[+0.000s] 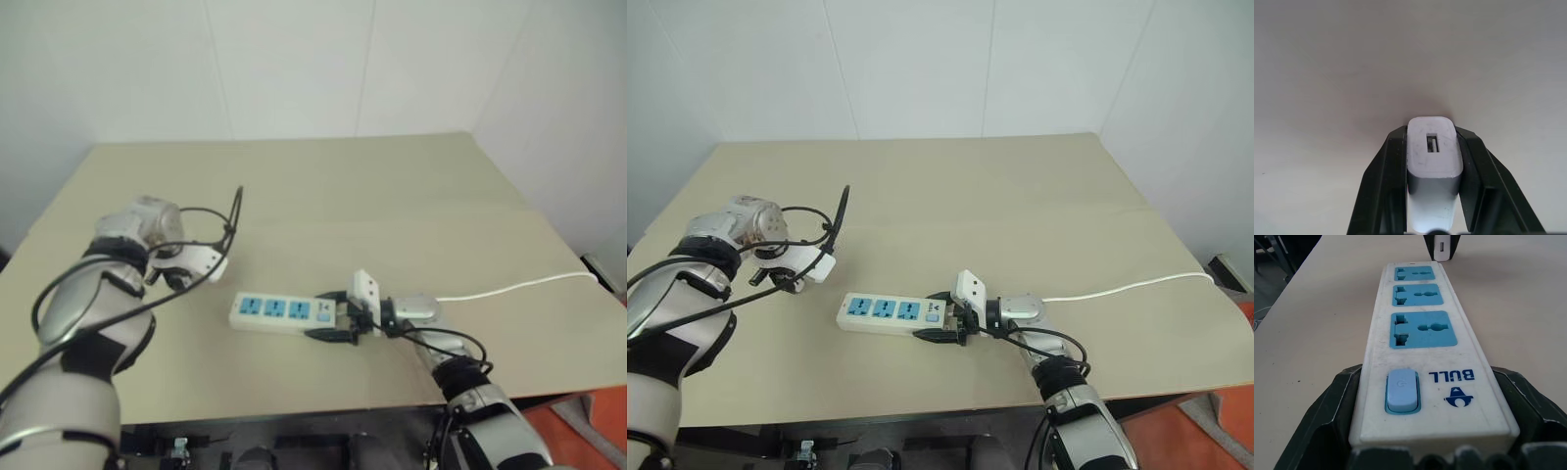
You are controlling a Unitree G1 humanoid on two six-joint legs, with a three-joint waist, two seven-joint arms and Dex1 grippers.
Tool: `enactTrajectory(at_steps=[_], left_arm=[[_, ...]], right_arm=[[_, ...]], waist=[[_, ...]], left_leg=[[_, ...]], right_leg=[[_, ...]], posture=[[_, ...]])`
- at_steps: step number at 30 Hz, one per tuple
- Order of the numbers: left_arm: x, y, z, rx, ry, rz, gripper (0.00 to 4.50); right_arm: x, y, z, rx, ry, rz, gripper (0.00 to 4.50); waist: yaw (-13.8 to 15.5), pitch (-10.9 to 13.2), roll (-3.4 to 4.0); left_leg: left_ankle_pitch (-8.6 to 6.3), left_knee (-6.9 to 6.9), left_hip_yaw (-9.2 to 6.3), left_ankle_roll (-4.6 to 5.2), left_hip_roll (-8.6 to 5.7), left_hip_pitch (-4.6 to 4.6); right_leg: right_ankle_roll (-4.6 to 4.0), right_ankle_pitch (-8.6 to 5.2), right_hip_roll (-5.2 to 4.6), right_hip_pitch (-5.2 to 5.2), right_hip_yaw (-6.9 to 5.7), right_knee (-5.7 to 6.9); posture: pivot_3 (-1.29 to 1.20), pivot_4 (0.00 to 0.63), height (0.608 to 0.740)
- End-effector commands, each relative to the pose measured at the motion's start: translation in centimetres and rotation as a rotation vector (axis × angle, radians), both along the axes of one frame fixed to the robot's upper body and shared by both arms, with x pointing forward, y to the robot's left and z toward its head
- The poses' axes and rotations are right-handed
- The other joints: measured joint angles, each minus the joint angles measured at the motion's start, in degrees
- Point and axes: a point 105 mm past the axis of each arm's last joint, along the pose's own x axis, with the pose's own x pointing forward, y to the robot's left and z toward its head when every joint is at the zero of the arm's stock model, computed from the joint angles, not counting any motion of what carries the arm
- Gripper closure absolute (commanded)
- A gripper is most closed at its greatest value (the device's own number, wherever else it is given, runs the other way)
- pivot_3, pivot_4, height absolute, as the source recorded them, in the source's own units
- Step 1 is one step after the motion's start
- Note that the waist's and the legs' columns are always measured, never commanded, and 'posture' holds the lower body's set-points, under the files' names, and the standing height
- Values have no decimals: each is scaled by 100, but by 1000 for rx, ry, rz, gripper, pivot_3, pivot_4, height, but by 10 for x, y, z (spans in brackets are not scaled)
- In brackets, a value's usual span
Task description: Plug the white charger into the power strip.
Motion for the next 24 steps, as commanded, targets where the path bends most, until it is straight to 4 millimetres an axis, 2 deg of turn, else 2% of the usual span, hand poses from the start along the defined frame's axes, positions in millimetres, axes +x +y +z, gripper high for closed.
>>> enactTrajectory(at_steps=[1, 5, 8, 11, 15, 19, 24], left_arm=[[23, -36, 53, -281, -198, 12, 3474], [27, -85, 114, -733, -300, -51, 3474], [18, -106, 139, -975, -279, -131, 3474], [4, -117, 155, -1175, -204, -181, 3474], [-13, -119, 156, -1287, -156, -216, 3474], [-40, -121, 156, -1455, -146, -311, 3474], [-67, -120, 139, -1561, -86, -304, 3474]], right_arm=[[-4, 7, 6, 18, -20, 35, 1085], [-4, 8, 5, 14, -38, 46, 1085], [-4, 9, 5, 17, -41, 57, 1085], [0, 10, 7, 19, -48, 68, 1085], [10, 6, 17, 40, -62, 66, 1085], [13, 2, 20, 26, -76, 90, 1085], [9, 3, 13, 6, -71, 142, 1085]], waist=[[7, 2, -3], [-12, 6, -11], [-46, 5, -9], [-114, 5, -9], [-171, 5, -9], [-165, 5, -8], [-140, 5, -8]], left_leg=[[0, 2, -1, 0, 0, -3], [0, 11, -2, 0, 0, -11], [-2, 11, 0, 2, -1, -4], [-1, 11, 0, 2, 0, 0], [-1, 15, -1, 2, 1, 2], [-1, 15, -1, 2, 2, 1], [-1, 22, -3, 1, -1, -3]], right_leg=[[1, 0, 0, 0, -2, -1], [1, 0, -3, 0, -6, -3], [-6, 4, -4, 1, -2, 0], [-19, 11, -3, 2, -1, 8], [-23, 14, -3, 2, 0, 11], [-26, 16, -4, 2, 2, 9], [-28, 17, -9, 3, 2, 8]], posture=[[0, 150, 740], [0, 150, 740], [0, 150, 740], [0, 150, 740], [0, 150, 740], [0, 150, 740], [0, 150, 740]])
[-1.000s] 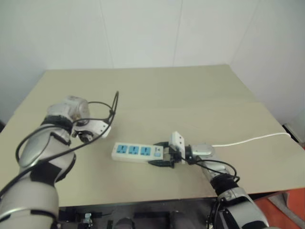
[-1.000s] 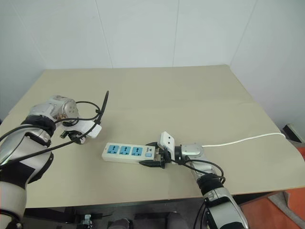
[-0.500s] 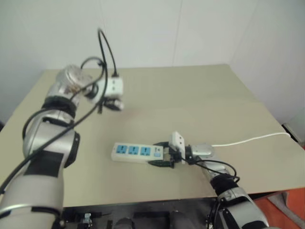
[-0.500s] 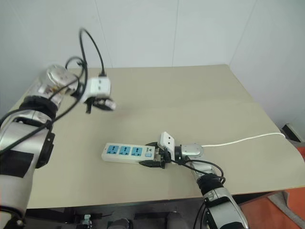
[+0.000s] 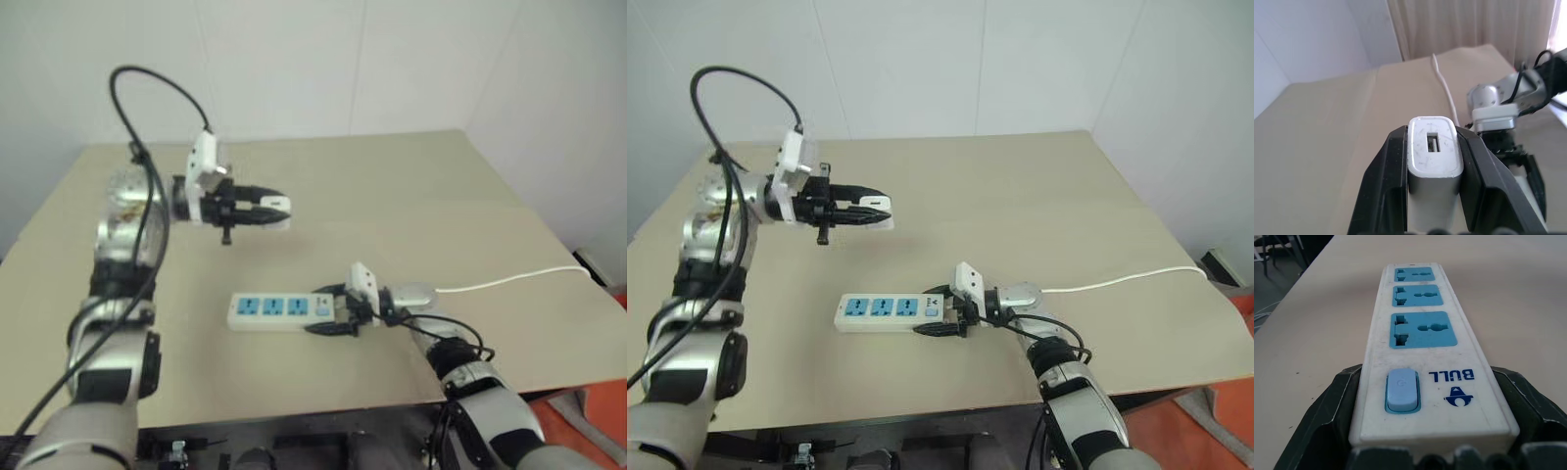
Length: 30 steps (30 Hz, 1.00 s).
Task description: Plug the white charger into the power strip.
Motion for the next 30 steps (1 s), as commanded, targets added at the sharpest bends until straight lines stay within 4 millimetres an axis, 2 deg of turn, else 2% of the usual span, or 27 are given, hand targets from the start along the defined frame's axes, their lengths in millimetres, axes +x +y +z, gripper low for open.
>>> enactTrajectory(at_steps=[1, 10, 15, 19, 30], left_arm=[[-25, -2, 11, -98, -35, -46, 3474], [-52, -8, -19, -134, 187, -115, 3474], [-53, -11, -41, -165, 146, -98, 3474], [-54, -10, -67, -60, 138, -123, 3474], [-48, -18, -87, -22, 171, -160, 3474]], right_arm=[[-2, 4, 8, 22, -51, 47, 1085], [-2, 5, -1, 3, -35, 63, 1085], [-3, 5, -2, -8, -33, 79, 1085], [-4, 6, -3, -12, -33, 83, 1085], [-5, 5, -6, -18, -28, 76, 1085]], waist=[[4, 0, 0], [-15, -1, 1], [2, -2, 1], [0, -3, 2], [1, -3, 2]], left_leg=[[0, 1, 0, 0, -1, 3], [0, -1, 0, 0, 0, 17], [0, -1, 1, -1, 0, 20], [0, -2, 2, -1, 0, 20], [0, -2, 2, 0, 0, 19]], right_leg=[[0, 0, -2, 4, 1, -1], [0, 1, 1, 14, 2, 0], [-2, 2, -1, 17, 4, -1], [-4, 3, 0, 17, 3, -2], [-4, 3, 0, 17, 3, -4]], posture=[[0, 150, 740], [0, 150, 740], [0, 150, 740], [0, 150, 740], [0, 150, 740]])
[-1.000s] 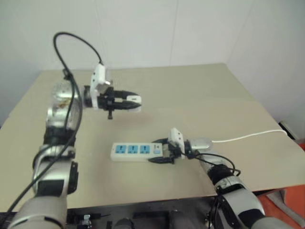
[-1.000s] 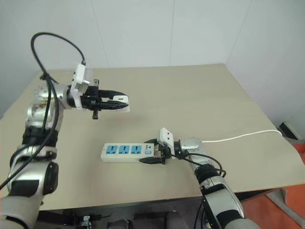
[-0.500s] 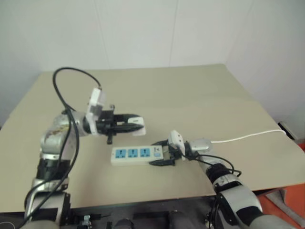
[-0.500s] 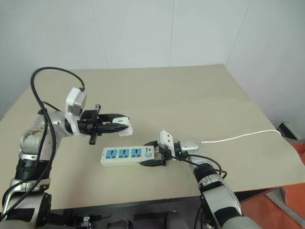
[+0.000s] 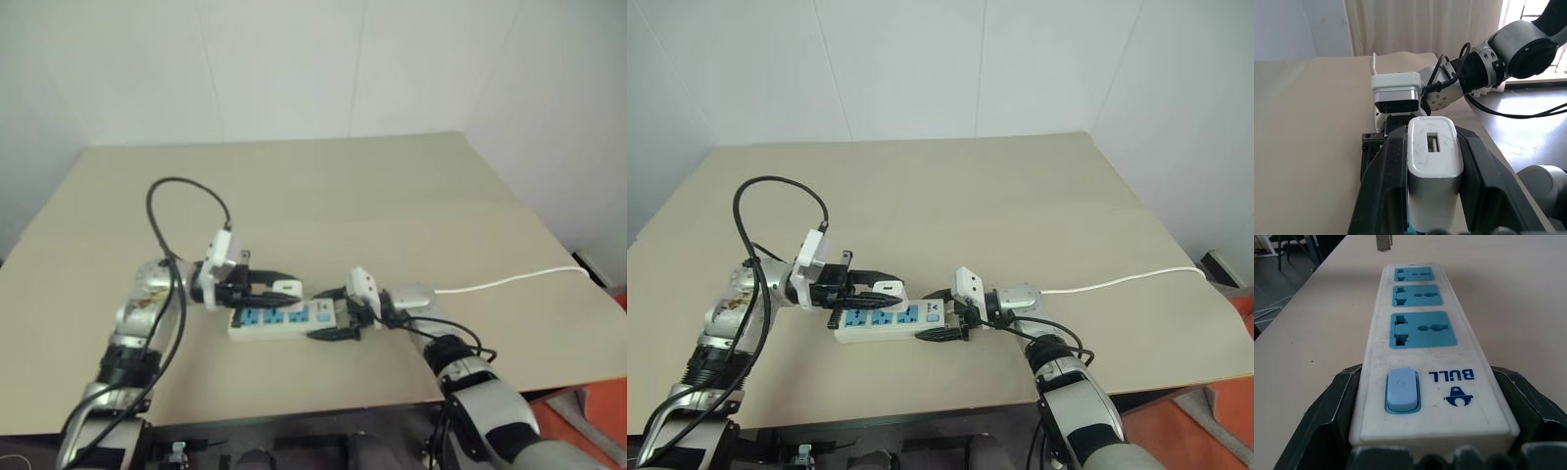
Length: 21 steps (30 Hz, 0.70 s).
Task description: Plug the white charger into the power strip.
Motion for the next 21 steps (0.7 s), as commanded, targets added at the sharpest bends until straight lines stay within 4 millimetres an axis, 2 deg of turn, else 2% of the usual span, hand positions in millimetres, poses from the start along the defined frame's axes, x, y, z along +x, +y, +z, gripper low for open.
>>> enactTrajectory(at_steps=[1, 21], left_arm=[[3, -5, 1, 6, -26, -17, 3474], [9, -11, -12, 16, -10, 10, 3474]], right_arm=[[-3, 4, 0, -9, -16, 29, 1085], [-1, 4, 2, -2, -19, 13, 1085]], waist=[[1, 0, 0], [-2, 0, 0]], left_leg=[[0, 0, 0, 0, 0, 0], [0, 0, 0, 0, 0, 1]], right_leg=[[0, 0, 0, 0, 0, 0], [0, 0, 0, 0, 0, 1]], posture=[[0, 150, 740], [0, 150, 740]])
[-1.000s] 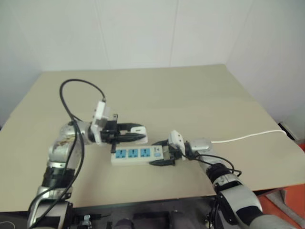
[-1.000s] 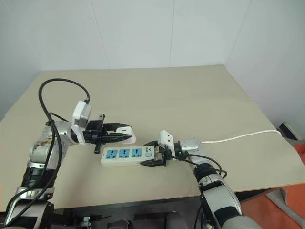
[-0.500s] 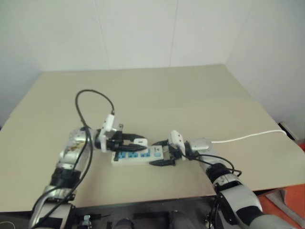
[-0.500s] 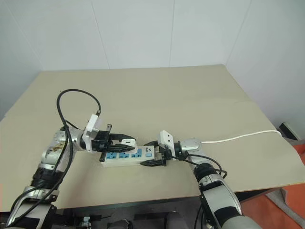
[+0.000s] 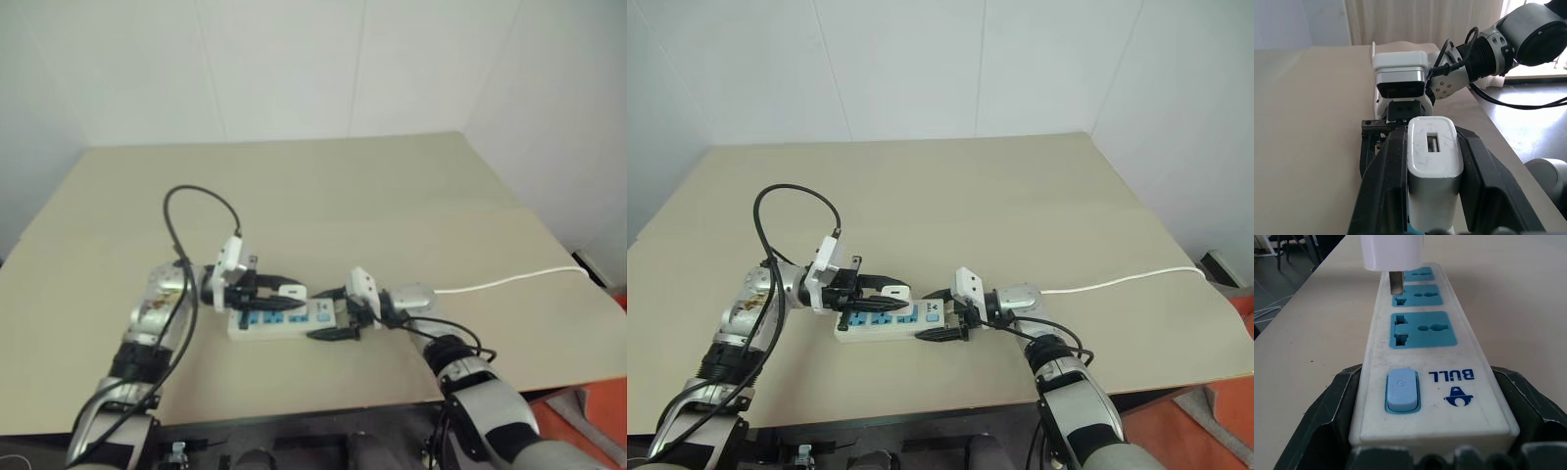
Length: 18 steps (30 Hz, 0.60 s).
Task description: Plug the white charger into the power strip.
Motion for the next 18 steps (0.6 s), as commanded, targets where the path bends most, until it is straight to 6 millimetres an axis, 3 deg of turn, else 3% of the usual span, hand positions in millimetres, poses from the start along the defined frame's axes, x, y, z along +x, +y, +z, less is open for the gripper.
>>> enactTrajectory(at_steps=[1, 18], left_arm=[[0, -4, 3, -10, -25, -4, 3474], [4, -5, -16, 31, -5, 4, 3474]], right_arm=[[-1, 4, 2, 1, -17, 16, 1085], [1, 4, 3, 6, -16, 0, 1085]], waist=[[0, 0, 0], [1, -1, 0]], left_leg=[[0, 0, 0, 0, 0, 0], [0, 0, 0, 0, 0, 0]], right_leg=[[0, 0, 0, 0, 0, 0], [0, 0, 0, 0, 0, 0]], posture=[[0, 150, 740], [0, 150, 740]])
